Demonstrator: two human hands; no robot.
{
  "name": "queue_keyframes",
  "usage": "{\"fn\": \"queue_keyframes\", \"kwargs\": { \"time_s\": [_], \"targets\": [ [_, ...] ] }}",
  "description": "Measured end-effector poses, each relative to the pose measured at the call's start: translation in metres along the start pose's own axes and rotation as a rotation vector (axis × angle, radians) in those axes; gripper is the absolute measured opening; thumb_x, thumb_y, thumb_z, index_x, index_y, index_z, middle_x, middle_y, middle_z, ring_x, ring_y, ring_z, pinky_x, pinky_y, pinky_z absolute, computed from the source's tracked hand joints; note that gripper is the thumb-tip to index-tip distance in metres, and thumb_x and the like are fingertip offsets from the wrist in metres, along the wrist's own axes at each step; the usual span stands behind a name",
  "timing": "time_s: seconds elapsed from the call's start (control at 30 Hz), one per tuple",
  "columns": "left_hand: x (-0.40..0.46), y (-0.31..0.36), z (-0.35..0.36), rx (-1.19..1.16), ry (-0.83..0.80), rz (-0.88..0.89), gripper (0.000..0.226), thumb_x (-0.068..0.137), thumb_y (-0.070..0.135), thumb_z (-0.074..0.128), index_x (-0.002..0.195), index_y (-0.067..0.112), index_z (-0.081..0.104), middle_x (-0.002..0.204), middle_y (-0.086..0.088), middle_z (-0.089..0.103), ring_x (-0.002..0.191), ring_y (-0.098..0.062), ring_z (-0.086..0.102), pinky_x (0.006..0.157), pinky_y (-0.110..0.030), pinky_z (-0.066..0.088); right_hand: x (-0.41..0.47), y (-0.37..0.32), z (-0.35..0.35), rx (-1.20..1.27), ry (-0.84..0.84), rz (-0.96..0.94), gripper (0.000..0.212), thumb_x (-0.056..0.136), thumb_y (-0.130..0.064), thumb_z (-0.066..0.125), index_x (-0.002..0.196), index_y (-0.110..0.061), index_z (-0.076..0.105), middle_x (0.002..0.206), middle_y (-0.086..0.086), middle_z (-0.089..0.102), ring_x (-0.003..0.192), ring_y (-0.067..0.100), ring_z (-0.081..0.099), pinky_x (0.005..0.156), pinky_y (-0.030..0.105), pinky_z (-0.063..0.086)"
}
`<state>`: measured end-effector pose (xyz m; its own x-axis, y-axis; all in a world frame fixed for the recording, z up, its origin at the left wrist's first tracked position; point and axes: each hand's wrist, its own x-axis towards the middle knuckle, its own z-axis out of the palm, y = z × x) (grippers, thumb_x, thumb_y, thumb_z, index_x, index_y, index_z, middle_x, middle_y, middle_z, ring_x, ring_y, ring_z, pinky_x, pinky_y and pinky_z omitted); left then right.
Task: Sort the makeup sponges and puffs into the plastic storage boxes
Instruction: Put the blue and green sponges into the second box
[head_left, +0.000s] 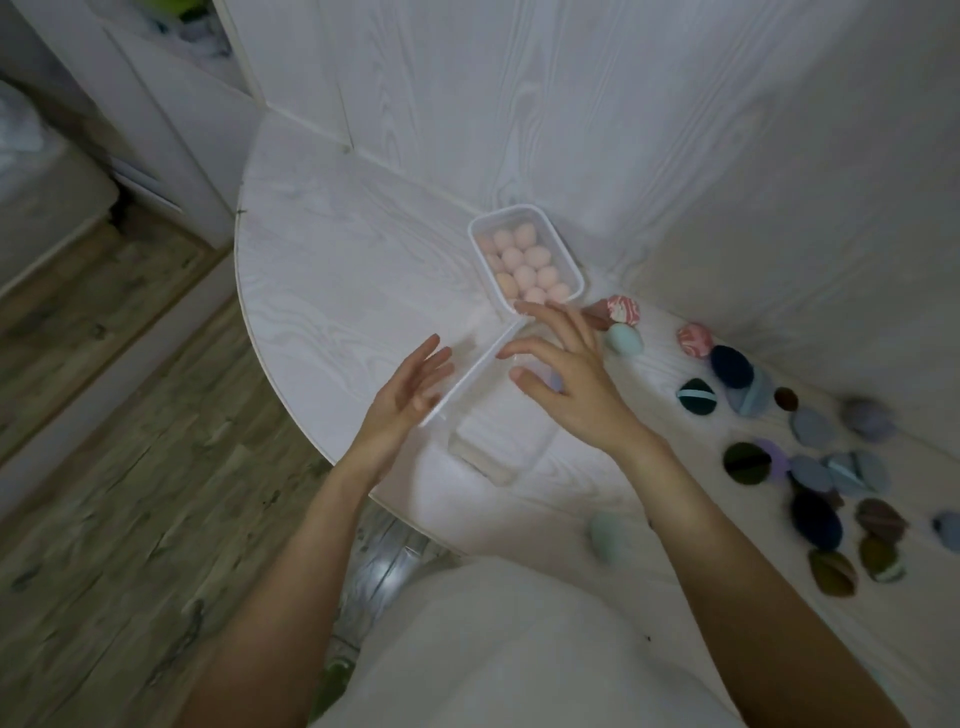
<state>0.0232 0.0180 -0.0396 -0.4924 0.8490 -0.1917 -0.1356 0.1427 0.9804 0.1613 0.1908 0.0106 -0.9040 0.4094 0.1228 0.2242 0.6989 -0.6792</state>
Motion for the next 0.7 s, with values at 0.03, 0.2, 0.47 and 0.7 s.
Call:
{"fn": "queue_keyframes", "kwargs": {
  "time_s": [0.03,0.2,0.47,0.7],
  "targets": [
    [-0.001,0.000,0.000,0.005,0.008,0.021,0.103,0.062,0.081,0.053,0.144,0.023,0.031,0.142,0.004,0.044,0.126,-0.003,0.045,0.091,-0.009,0.039,0.004,0.000,-0.001,-0.068,0.007,-0.040,0.023,0.088,-0.039,0.048,0.102,-0.034,0.065,0.138,-0.015,0.037,0.133,0.016,0.024,0.110,0.041,0.019],
    [0.003,0.000,-0.003,-0.017,0.282,-0.020,0.062,0.079,0.044,0.067,0.134,0.029,0.044,0.129,0.017,0.051,0.123,-0.005,0.046,0.095,-0.017,0.043,0.022,0.006,-0.002,-0.255,0.018,0.003,0.021,0.090,-0.034,0.052,0.108,-0.034,0.064,0.126,0.002,0.044,0.116,0.026,0.036,0.099,0.031,0.024],
    [0.024,-0.017,-0.004,0.327,0.298,-0.307,0.053,0.084,0.025,0.067,0.133,0.023,0.047,0.129,0.007,0.052,0.112,-0.015,0.052,0.092,-0.030,0.041,0.025,0.025,-0.007,0.045,0.147,0.321,0.061,0.083,0.020,0.041,0.121,-0.025,0.057,0.121,0.001,0.042,0.095,0.016,0.057,0.082,0.020,0.049],
    [0.031,-0.037,-0.010,0.798,0.255,-0.225,0.040,0.098,0.036,0.040,0.131,0.016,0.048,0.122,-0.004,0.057,0.109,-0.023,0.055,0.084,-0.034,0.043,0.051,0.074,-0.010,0.166,0.239,0.468,0.047,0.085,0.009,0.055,0.117,-0.025,0.062,0.113,0.010,0.056,0.092,0.019,0.058,0.089,0.025,0.049]
  ]
}}
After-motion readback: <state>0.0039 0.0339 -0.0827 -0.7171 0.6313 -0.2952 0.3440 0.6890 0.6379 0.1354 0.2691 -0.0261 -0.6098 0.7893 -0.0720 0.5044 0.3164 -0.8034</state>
